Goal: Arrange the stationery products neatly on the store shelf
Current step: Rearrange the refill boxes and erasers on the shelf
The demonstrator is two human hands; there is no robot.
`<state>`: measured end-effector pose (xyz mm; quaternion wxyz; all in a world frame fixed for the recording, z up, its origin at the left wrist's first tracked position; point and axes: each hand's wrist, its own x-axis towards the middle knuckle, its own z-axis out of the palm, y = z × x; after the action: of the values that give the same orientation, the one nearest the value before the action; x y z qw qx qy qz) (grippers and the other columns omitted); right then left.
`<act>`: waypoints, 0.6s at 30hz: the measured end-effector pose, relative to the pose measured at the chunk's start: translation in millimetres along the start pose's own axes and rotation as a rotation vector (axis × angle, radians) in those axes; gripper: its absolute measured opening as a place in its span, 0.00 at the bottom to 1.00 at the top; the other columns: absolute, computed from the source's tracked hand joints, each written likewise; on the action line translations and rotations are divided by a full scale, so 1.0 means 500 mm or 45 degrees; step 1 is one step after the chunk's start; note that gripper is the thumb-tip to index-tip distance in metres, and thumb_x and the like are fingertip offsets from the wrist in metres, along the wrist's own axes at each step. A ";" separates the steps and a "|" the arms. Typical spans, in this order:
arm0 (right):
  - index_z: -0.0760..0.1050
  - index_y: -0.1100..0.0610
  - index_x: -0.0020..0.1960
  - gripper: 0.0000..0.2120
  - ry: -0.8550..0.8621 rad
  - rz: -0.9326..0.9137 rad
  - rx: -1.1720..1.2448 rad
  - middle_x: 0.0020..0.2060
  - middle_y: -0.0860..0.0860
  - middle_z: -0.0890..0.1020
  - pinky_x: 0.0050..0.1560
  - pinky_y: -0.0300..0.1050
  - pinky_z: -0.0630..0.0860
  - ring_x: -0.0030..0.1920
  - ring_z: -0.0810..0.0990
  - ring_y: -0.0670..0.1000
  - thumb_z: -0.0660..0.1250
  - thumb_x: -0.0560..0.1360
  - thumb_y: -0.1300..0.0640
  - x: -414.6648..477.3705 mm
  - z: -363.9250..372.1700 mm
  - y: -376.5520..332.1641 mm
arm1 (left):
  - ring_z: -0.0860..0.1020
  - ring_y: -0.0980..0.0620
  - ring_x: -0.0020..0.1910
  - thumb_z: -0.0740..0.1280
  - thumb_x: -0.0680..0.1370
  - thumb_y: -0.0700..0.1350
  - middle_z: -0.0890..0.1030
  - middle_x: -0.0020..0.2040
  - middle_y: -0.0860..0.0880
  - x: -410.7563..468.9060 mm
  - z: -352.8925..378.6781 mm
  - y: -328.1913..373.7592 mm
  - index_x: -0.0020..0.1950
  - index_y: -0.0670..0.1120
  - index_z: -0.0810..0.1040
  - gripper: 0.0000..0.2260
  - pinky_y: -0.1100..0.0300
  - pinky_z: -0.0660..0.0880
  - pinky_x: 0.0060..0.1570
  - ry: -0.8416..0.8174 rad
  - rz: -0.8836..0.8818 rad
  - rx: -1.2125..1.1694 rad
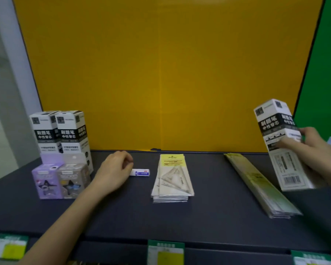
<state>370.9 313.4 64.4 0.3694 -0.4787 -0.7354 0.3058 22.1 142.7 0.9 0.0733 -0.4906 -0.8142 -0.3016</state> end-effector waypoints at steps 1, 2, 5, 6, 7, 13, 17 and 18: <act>0.60 0.52 0.62 0.22 0.008 -0.026 0.047 0.40 0.55 0.78 0.48 0.57 0.76 0.40 0.79 0.57 0.65 0.73 0.50 -0.013 0.012 -0.017 | 0.72 0.45 0.55 0.62 0.76 0.43 0.76 0.54 0.42 0.006 0.006 -0.020 0.57 0.42 0.73 0.10 0.54 0.68 0.53 -0.056 -0.029 0.078; 0.59 0.50 0.60 0.20 0.007 -0.052 0.082 0.40 0.54 0.78 0.48 0.57 0.75 0.40 0.78 0.56 0.64 0.73 0.51 -0.027 0.024 -0.034 | 0.70 0.43 0.59 0.61 0.77 0.43 0.74 0.58 0.41 0.010 0.011 -0.035 0.60 0.41 0.71 0.13 0.53 0.67 0.57 -0.122 -0.055 0.154; 0.57 0.47 0.56 0.17 -0.032 -0.091 0.144 0.41 0.53 0.78 0.48 0.59 0.77 0.40 0.79 0.57 0.64 0.74 0.51 -0.062 0.051 -0.076 | 0.67 0.42 0.63 0.59 0.78 0.45 0.69 0.64 0.40 0.012 0.020 -0.059 0.65 0.40 0.67 0.17 0.52 0.65 0.61 -0.311 -0.120 0.316; 0.57 0.47 0.56 0.17 -0.042 -0.099 0.153 0.42 0.53 0.78 0.47 0.58 0.77 0.41 0.80 0.56 0.64 0.74 0.51 -0.071 0.059 -0.087 | 0.67 0.42 0.63 0.58 0.78 0.45 0.70 0.63 0.40 0.013 0.020 -0.063 0.63 0.40 0.68 0.16 0.52 0.66 0.61 -0.328 -0.115 0.346; 0.58 0.47 0.56 0.17 -0.049 -0.101 0.154 0.42 0.53 0.78 0.46 0.56 0.77 0.41 0.80 0.55 0.64 0.74 0.51 -0.076 0.065 -0.093 | 0.68 0.42 0.62 0.59 0.78 0.46 0.71 0.62 0.40 0.015 0.020 -0.066 0.61 0.40 0.70 0.14 0.51 0.68 0.60 -0.323 -0.104 0.368; 0.58 0.46 0.56 0.17 -0.094 -0.116 0.134 0.43 0.50 0.79 0.44 0.53 0.76 0.42 0.80 0.53 0.64 0.73 0.50 -0.088 0.092 -0.104 | 0.71 0.44 0.58 0.58 0.79 0.49 0.74 0.57 0.42 -0.002 0.006 -0.045 0.55 0.41 0.71 0.12 0.51 0.71 0.51 -0.152 0.001 0.502; 0.61 0.47 0.57 0.16 -0.104 -0.095 0.133 0.44 0.51 0.80 0.45 0.55 0.77 0.42 0.81 0.54 0.63 0.73 0.48 -0.091 0.104 -0.094 | 0.72 0.45 0.54 0.60 0.78 0.50 0.76 0.54 0.44 0.008 0.006 -0.020 0.52 0.43 0.72 0.11 0.52 0.69 0.48 -0.093 0.170 0.288; 0.61 0.47 0.56 0.16 -0.114 -0.086 0.123 0.43 0.51 0.80 0.45 0.55 0.77 0.41 0.81 0.54 0.63 0.73 0.48 -0.091 0.108 -0.092 | 0.73 0.46 0.52 0.60 0.78 0.50 0.77 0.53 0.45 0.015 0.010 -0.015 0.51 0.44 0.72 0.10 0.52 0.69 0.47 -0.123 0.191 0.232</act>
<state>316.2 249.3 61.0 0.3690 -0.4211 -0.7512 0.3495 12.9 148.4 -3.0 0.1008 -0.5553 -0.8019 -0.1962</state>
